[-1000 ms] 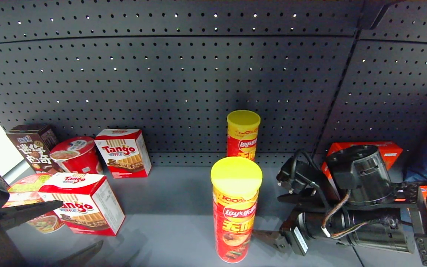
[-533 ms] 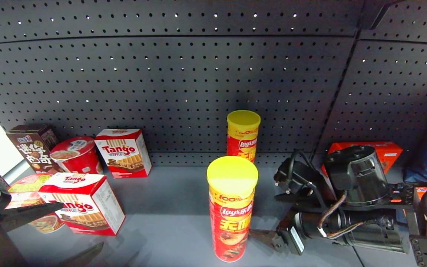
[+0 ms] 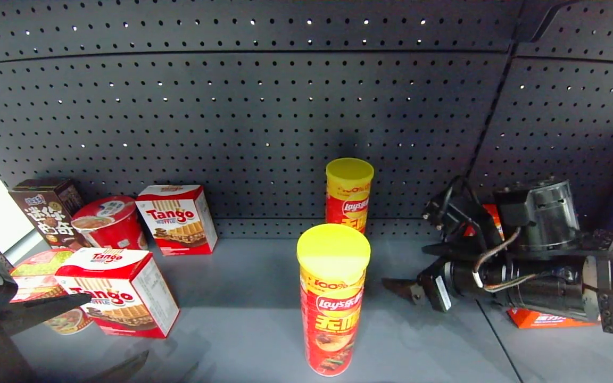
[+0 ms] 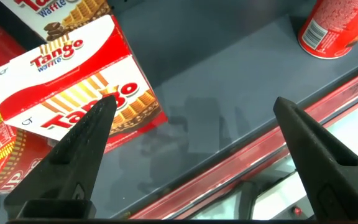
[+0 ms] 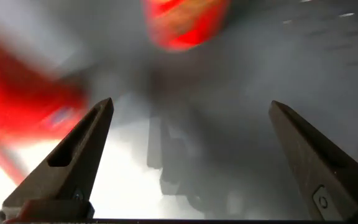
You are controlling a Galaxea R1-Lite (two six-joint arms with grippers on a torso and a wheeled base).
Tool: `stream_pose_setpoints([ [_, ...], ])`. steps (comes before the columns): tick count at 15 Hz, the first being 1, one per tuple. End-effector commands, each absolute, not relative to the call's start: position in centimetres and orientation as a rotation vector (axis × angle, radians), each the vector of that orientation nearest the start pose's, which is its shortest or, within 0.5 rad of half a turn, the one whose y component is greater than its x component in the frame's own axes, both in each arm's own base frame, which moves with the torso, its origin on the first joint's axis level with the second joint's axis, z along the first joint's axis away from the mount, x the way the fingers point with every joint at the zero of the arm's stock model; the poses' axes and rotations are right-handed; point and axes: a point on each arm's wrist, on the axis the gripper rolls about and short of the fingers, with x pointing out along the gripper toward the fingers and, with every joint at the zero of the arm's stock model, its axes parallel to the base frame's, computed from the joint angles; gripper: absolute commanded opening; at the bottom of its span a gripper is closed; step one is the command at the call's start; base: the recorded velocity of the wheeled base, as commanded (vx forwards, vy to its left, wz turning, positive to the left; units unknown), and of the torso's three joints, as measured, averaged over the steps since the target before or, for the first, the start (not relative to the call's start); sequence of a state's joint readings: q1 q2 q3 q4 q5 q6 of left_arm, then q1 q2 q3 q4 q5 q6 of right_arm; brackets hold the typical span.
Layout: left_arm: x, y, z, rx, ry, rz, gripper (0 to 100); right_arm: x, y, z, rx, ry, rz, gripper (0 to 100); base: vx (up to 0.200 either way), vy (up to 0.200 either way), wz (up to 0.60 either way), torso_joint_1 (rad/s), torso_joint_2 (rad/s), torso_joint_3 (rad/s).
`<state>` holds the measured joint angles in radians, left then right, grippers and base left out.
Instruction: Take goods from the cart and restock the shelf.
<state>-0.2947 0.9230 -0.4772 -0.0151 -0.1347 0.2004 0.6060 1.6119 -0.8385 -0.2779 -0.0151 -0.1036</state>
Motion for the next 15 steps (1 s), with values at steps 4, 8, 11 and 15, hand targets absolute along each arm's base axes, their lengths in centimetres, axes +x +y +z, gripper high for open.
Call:
stream_pose_setpoints([
  [4,9.6,-3.2,19.0,0.201,0.39,-0.459,100,27.3,15.9,18.8,-0.236,0.425,0.492,100,0.0,0.0,0.0,0.0,0.0,0.0],
  [8,9.5,-3.2,19.1,0.2,0.382,-0.458,100,31.0,16.5,18.1,-0.23,0.428,0.445,100,0.0,0.0,0.0,0.0,0.0,0.0],
  [11,9.5,-3.2,19.1,0.197,0.381,-0.458,100,32.3,17.0,17.5,-0.228,0.432,0.439,100,0.0,0.0,0.0,0.0,0.0,0.0],
  [15,9.6,-3.2,19.4,0.196,0.37,-0.457,100,33.2,17.8,17.4,-0.226,0.423,0.449,100,0.0,0.0,0.0,0.0,0.0,0.0],
])
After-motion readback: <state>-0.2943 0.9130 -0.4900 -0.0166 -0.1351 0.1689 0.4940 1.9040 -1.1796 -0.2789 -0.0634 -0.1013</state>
